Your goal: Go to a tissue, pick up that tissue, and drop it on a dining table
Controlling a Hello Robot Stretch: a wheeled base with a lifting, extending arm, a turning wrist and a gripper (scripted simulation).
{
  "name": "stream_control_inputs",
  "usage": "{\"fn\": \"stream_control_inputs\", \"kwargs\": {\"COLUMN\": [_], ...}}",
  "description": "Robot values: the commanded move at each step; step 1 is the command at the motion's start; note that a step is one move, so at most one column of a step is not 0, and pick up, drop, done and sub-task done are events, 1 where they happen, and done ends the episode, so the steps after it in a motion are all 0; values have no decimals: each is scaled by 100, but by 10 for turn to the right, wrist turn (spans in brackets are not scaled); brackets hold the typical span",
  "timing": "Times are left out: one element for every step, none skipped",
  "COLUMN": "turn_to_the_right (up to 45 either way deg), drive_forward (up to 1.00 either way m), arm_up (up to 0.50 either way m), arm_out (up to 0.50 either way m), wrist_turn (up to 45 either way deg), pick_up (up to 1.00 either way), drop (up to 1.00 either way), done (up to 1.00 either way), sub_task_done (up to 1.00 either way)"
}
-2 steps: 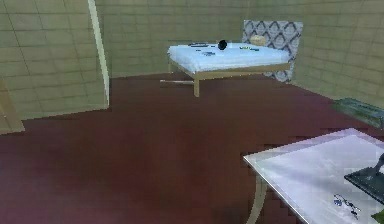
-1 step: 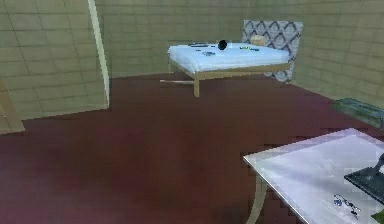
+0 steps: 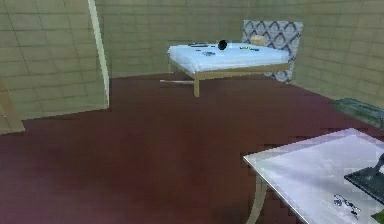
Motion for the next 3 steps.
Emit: {"fn": "stream_control_inputs", "kwargs": {"turn_to_the_right": [0,0,0], "drive_forward": [0,0,0], "arm_up": [0,10,0], "arm_out": [0,0,-8], "wrist_turn": [0,0,0], "pick_up": [0,0,0], "drop": [100,0,0], "done": [0,0,0], "sub_task_done": [0,0,0]}}
